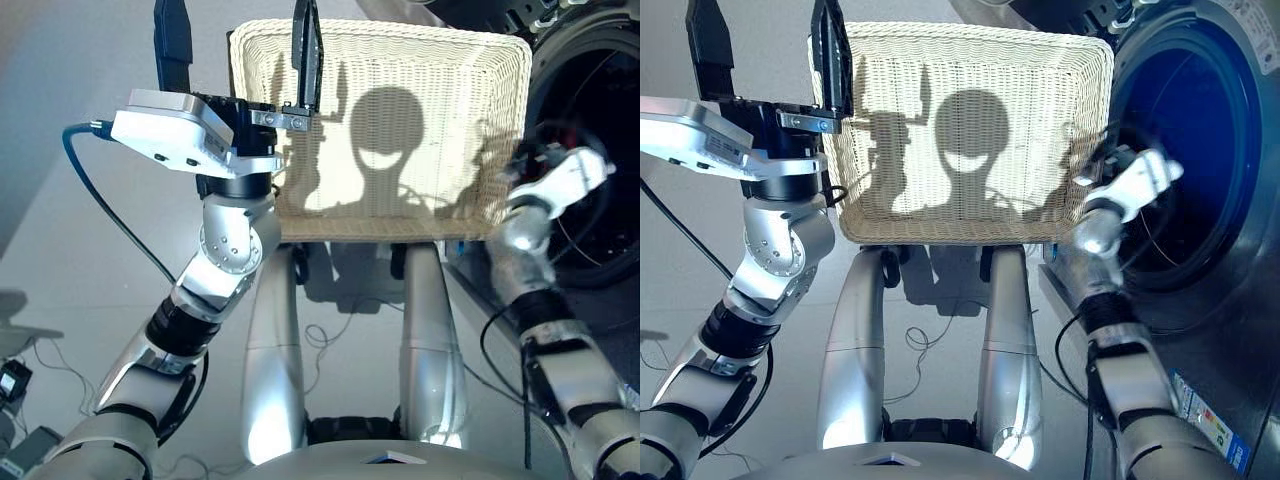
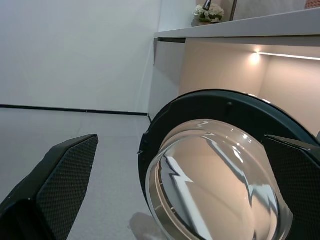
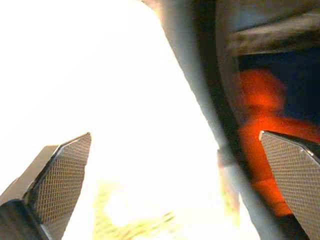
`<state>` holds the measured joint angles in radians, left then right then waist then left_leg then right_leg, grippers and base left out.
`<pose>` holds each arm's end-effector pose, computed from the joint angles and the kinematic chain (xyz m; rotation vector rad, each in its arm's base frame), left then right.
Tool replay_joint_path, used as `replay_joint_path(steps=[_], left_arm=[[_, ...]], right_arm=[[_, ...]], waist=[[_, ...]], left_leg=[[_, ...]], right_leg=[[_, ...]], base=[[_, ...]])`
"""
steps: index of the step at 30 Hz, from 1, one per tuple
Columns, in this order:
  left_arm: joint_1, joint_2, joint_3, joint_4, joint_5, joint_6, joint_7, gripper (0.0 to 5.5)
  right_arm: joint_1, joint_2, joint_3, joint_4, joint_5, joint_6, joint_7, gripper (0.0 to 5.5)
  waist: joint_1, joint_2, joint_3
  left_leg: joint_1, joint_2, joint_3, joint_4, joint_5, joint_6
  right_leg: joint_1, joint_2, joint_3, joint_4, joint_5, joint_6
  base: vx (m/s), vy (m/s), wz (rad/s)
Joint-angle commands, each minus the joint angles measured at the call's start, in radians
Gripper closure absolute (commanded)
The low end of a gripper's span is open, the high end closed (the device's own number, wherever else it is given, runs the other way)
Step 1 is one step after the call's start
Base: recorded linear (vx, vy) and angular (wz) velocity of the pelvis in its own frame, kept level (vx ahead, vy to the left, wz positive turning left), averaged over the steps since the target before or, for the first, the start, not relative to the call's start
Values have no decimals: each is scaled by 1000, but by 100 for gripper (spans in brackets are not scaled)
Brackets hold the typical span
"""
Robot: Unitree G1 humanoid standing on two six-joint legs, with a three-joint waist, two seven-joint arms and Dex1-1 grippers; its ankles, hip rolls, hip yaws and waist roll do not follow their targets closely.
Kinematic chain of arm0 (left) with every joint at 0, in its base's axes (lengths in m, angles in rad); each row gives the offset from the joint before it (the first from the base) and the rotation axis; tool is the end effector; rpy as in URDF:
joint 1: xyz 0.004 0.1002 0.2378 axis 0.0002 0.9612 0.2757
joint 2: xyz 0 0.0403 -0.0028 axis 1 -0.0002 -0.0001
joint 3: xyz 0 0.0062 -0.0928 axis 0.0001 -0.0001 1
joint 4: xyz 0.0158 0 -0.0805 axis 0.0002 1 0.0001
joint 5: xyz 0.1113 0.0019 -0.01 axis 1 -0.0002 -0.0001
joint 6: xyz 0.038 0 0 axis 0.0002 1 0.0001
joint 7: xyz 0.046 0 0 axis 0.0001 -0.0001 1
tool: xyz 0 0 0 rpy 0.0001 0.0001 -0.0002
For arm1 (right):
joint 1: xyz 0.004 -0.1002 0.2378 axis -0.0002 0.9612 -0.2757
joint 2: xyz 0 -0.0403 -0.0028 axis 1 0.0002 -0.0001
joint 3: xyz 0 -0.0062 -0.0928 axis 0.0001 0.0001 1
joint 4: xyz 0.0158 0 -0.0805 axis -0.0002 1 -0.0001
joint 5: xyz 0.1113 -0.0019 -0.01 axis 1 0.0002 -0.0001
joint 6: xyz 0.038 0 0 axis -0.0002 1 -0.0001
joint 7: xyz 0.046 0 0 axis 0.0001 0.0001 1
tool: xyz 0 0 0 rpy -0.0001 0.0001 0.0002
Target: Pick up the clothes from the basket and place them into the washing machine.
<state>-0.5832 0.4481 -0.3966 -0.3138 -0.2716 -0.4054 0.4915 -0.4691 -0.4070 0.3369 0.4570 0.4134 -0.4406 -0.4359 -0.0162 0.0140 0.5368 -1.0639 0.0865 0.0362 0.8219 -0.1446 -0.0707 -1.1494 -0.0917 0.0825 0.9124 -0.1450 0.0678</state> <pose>0.2284 0.0962 0.2287 -0.1587 -1.0784 -0.2120 0.2886 -0.1651 0.0937 -0.0011 -0.3544 -0.1808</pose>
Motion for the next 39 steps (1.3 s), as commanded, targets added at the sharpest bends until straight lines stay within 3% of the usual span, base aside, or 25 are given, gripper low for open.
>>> replay_joint_path(steps=[1,4,9,12,13,18,20,22,24,30,34,39], left_arm=[[13,14,31,-46,22,-45,-31,0],[40,28,23,-11,20,-40,-56,0],[126,24,31,63,-55,-64,-136,0],[239,-27,42,181,-190,-66,-249,0],[259,-19,49,198,-177,-64,-271,0],[376,-7,79,375,-221,-52,-427,0],[439,-26,96,475,-255,-29,-499,0],[515,-48,135,542,-246,-17,-518,0],[586,-79,171,592,-346,14,-582,0],[649,-83,204,778,-234,30,-601,0],[677,-102,231,963,-166,48,-593,0],[684,-140,243,1255,2,90,-570,0]], right_arm=[[0,-10,41,-171,-41,-59,101,0],[22,-18,67,-237,-50,-69,131,0],[72,-66,77,-323,-106,-77,158,0],[141,-84,48,-357,-106,-75,203,0],[164,-90,40,-362,-105,-74,219,0],[254,-78,24,-287,-65,-45,332,0],[295,-56,25,-238,-32,-15,400,0],[352,-30,19,-185,-3,5,459,0],[395,-4,14,-117,30,22,495,0],[460,35,32,109,-55,69,541,0],[509,57,-12,262,-95,100,551,0],[544,102,-105,523,-97,156,558,0]], waist=[[-11,-13,-17],[-13,-18,-17],[-17,-29,-17],[-20,-39,-31],[-20,-41,-38],[-22,-59,-112],[-20,-66,-151],[-23,-74,-191],[-30,-81,-229],[-24,-87,-338],[-24,-78,-404],[-35,-58,-465]], left_leg=[[75,-7,32,-19,-34,33],[142,-7,34,-55,-30,33],[303,-10,27,-141,-23,27],[467,-20,23,-230,-15,24],[506,-24,22,-252,-14,23],[697,-25,35,-382,7,24],[776,-25,49,-438,12,27],[835,-17,57,-476,22,24],[891,-16,63,-508,27,23],[1028,-22,75,-603,38,18],[1125,-29,83,-721,82,11],[1191,-38,104,-852,145,3]], right_leg=[[108,2,-34,-87,6,10],[172,4,-39,-112,6,10],[329,9,-46,-189,13,10],[497,11,-55,-276,26,20],[538,10,-58,-301,29,23],[726,22,-47,-417,47,39],[800,21,-37,-461,49,47],[853,19,-31,-487,50,53],[905,18,-31,-516,47,56],[1040,8,-48,-615,66,67],[1124,-5,-59,-730,119,87],[1181,-27,-72,-850,189,111]], base=[[0,0,0],[21,-11,-6],[101,-29,-45],[168,-18,-47],[165,3,-17],[185,13,-33],[214,11,-171],[193,10,-232],[165,-7,-143],[123,-4,-10],[124,37,0],[37,18,-1]])
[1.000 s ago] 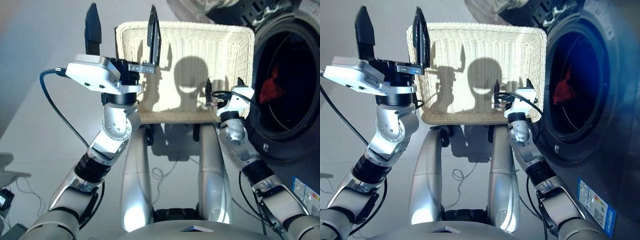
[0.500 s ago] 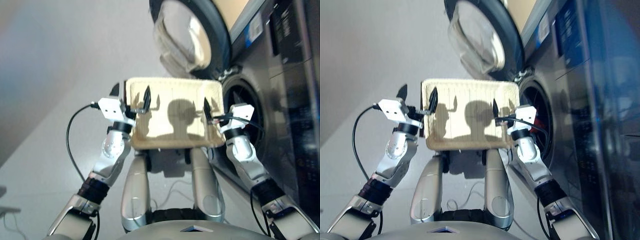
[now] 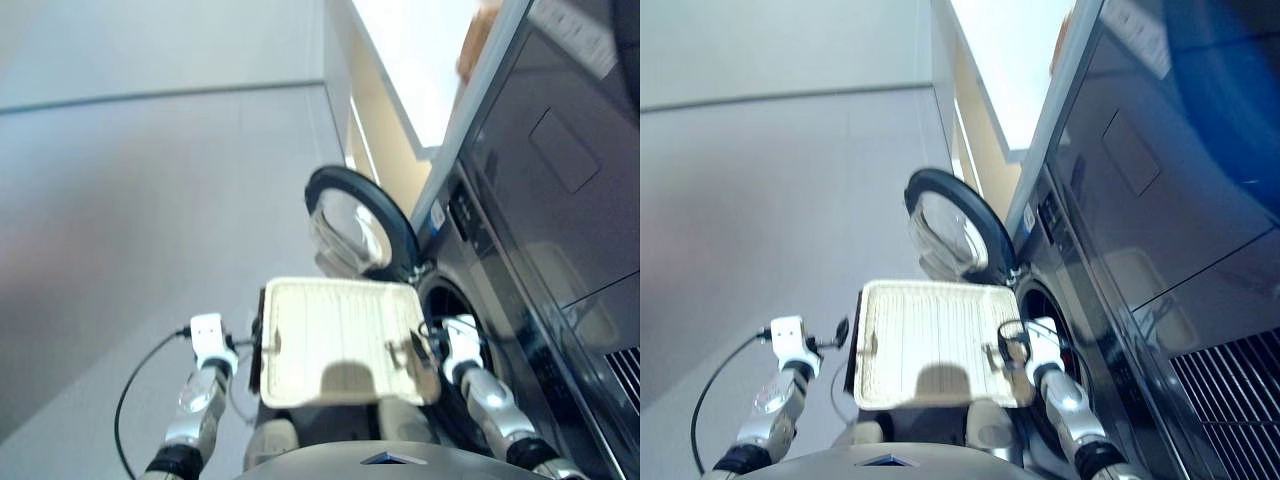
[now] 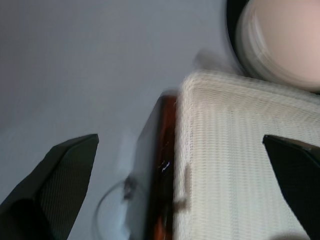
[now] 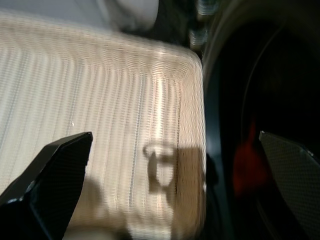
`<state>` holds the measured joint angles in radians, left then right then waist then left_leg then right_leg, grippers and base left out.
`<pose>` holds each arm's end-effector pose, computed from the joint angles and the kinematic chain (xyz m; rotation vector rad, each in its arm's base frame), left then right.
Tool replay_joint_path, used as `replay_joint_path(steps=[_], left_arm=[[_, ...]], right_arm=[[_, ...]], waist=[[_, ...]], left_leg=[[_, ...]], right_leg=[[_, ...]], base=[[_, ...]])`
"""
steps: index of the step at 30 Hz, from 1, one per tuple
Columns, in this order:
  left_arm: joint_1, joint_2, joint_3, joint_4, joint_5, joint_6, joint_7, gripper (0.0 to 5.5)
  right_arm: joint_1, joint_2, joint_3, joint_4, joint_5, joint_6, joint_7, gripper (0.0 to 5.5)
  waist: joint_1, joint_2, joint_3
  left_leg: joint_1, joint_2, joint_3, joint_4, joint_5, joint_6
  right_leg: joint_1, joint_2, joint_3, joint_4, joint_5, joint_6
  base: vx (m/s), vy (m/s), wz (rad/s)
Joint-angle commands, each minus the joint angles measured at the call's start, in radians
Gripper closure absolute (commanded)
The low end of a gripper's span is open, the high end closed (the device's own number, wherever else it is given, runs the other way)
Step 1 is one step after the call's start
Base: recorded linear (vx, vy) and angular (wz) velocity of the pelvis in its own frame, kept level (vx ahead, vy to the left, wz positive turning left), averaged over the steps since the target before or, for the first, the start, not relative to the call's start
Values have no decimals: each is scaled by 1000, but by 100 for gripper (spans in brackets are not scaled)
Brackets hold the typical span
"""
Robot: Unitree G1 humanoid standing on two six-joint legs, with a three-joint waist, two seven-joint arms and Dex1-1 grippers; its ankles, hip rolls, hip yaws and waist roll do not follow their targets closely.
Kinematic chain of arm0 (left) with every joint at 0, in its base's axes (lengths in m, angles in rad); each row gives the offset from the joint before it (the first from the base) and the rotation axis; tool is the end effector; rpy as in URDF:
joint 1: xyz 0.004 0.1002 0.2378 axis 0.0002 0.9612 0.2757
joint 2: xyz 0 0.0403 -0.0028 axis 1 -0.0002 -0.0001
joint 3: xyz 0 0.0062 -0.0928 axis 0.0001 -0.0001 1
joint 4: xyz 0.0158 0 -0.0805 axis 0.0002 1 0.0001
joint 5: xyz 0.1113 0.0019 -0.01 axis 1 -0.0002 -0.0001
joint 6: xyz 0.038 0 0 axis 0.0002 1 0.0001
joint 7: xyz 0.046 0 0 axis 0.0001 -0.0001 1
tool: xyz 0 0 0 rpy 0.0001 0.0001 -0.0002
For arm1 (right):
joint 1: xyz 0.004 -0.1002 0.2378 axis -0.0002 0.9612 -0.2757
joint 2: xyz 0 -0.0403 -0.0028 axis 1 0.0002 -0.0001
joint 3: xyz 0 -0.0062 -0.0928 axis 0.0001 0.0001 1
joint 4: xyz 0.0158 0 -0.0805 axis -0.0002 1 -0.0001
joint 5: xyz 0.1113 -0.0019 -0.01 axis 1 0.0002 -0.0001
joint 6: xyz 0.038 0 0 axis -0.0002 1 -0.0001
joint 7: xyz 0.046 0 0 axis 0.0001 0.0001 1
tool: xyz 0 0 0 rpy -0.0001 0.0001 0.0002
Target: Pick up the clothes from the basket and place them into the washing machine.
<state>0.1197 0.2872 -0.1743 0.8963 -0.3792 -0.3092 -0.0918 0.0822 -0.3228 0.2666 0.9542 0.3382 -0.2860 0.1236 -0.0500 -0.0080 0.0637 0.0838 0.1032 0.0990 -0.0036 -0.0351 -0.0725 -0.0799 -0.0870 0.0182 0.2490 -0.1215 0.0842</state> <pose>0.1008 0.2252 -0.0906 -0.0203 0.7035 0.0796 0.1019 -0.2269 -0.0936 -0.0673 0.7771 0.0431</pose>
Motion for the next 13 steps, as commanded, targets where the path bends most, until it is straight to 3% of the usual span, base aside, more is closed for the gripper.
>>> replay_joint_path(steps=[1,2,7,13], left_arm=[[-23,9,23,100,126,8,16,0],[-35,-6,35,175,140,32,18,0],[-40,-31,69,309,168,66,13,0],[-52,-42,58,321,171,80,-13,0]], right_arm=[[-9,30,-64,81,-3,16,-8,0],[-22,46,-103,166,27,40,-15,0],[-23,63,-130,268,28,70,-13,0],[-21,61,-127,289,6,86,-3,0]], waist=[[-4,-34,-2],[-8,-31,-10],[-17,-21,-31],[-16,-17,-27]], left_leg=[[50,-57,45,-49,44,3],[54,-59,51,-70,51,3],[47,-60,60,-84,41,-2],[41,-60,62,-84,43,1]], right_leg=[[117,-38,-9,-207,178,101],[118,-45,-12,-226,189,105],[128,-59,-12,-282,199,102],[137,-67,-15,-307,215,106]], base=[[0,0,0],[0,0,0],[0,0,0],[0,0,0]])
